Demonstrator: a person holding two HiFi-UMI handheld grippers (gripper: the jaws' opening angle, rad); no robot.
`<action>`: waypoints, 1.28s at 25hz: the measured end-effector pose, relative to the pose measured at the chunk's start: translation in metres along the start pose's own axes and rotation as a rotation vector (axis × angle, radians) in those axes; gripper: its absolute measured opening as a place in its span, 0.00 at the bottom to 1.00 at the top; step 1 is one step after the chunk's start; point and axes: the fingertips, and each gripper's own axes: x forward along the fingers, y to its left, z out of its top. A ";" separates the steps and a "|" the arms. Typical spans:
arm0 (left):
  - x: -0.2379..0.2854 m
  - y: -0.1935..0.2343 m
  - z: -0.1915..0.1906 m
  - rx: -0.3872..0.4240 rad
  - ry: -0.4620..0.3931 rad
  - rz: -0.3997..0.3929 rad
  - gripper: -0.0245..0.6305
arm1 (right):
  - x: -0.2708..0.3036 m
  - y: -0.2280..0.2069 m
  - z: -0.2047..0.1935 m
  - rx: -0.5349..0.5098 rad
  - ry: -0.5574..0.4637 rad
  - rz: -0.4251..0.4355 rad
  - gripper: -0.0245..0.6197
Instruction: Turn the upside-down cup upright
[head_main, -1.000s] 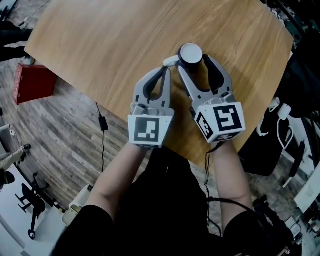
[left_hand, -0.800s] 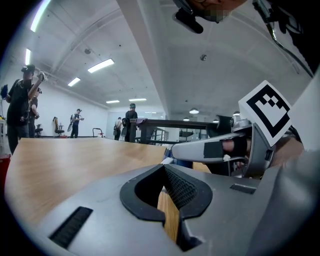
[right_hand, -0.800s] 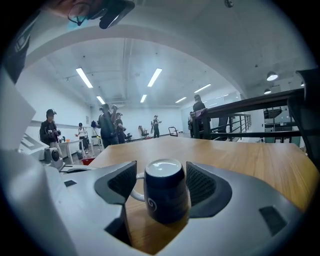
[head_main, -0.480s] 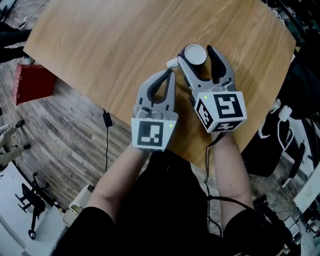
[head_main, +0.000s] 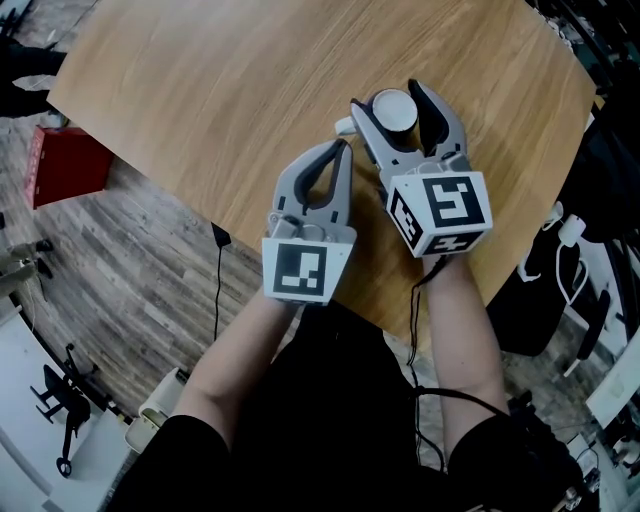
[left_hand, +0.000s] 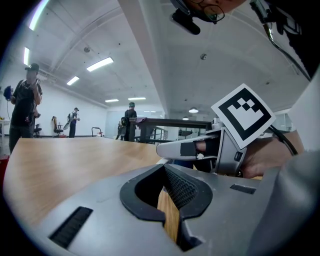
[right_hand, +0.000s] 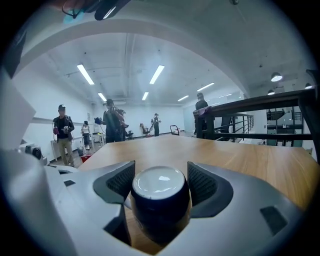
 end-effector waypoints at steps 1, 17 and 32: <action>0.000 0.000 0.000 0.006 0.001 0.001 0.05 | 0.000 -0.001 -0.001 -0.003 0.010 0.001 0.48; 0.002 -0.015 -0.006 0.014 0.035 -0.108 0.31 | -0.025 -0.028 0.002 0.187 -0.019 -0.089 0.47; 0.014 -0.051 0.009 0.020 -0.011 -0.358 0.17 | -0.070 -0.045 0.002 0.424 -0.072 -0.041 0.48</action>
